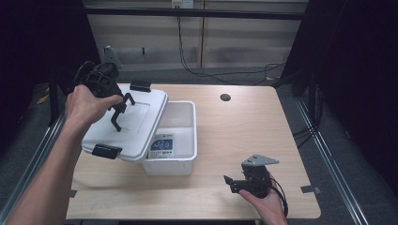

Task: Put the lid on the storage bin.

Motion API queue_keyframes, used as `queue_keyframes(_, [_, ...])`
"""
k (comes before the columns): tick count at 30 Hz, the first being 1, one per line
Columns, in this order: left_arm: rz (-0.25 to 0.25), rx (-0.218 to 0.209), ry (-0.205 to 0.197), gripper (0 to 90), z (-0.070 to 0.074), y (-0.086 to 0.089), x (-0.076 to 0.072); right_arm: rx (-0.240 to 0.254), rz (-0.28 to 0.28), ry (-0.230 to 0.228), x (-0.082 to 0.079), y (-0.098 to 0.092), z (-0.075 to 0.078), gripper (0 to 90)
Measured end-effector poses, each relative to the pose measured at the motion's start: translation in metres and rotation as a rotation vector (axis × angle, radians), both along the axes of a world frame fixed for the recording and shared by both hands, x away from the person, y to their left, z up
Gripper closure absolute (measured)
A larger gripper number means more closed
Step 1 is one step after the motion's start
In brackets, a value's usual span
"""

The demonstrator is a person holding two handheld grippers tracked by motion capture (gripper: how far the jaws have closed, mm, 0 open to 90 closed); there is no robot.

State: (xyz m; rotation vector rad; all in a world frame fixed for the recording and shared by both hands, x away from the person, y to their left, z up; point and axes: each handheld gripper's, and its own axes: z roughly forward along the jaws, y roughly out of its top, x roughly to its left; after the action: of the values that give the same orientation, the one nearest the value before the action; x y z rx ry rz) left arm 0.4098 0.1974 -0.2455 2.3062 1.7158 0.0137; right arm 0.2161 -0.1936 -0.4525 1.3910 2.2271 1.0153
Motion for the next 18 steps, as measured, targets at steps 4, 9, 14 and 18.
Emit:
queue_keyframes(4, [0.005,0.001,0.010,84.9,-0.001,-0.006,0.001,0.001,0.003,-0.002,0.000,0.000,0.000,20.9])
queue_keyframes(9, [0.002,-0.011,0.013,85.0,-0.006,-0.018,0.000,0.014,0.011,-0.001,0.001,0.000,0.000,20.3])
queue_keyframes(14, [0.017,-0.007,0.003,85.0,-0.010,-0.031,0.000,0.012,0.009,-0.005,0.000,0.000,0.001,20.4])
queue_keyframes(18, [0.041,-0.008,0.005,85.0,-0.013,-0.037,0.000,0.013,0.012,-0.004,0.000,-0.001,0.001,20.4])
